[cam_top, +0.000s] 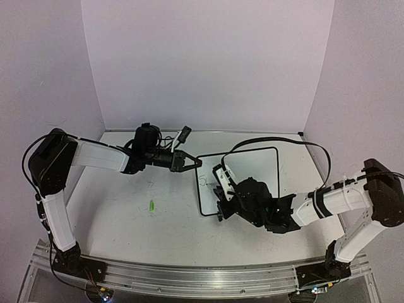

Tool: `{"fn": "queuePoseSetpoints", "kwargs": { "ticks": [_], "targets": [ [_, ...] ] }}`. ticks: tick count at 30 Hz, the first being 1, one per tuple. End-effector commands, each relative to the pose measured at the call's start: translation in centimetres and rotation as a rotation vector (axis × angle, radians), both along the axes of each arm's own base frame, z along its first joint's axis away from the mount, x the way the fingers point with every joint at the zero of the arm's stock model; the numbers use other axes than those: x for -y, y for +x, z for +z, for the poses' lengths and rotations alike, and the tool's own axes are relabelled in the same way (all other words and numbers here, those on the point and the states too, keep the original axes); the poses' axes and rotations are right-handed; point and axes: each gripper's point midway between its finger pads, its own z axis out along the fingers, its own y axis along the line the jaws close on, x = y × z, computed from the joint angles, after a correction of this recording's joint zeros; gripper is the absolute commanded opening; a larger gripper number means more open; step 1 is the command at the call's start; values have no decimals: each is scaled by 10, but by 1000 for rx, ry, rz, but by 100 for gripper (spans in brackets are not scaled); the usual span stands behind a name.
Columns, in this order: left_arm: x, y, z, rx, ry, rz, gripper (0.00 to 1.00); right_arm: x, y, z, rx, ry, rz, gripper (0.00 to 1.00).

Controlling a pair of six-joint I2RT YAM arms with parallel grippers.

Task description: Write a sentence on the whiteboard

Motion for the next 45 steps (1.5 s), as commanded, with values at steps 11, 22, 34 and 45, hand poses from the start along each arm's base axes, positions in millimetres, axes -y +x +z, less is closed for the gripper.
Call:
{"fn": "queuePoseSetpoints", "kwargs": {
  "ticks": [11, 22, 34, 45],
  "targets": [
    [0, -8, 5, -6, 3, -8, 0, 4, 14, 22, 64, 43, -75, 0],
    [0, -9, 6, -5, 2, -10, 0, 1, 18, 27, 81, 48, -91, 0],
    [0, -9, 7, 0, 1, -8, 0, 8, 18, 26, 76, 40, -110, 0],
    [-1, -8, 8, 3, 2, -6, 0, 11, 7, 9, 24, 19, -74, 0]
  ]
}}
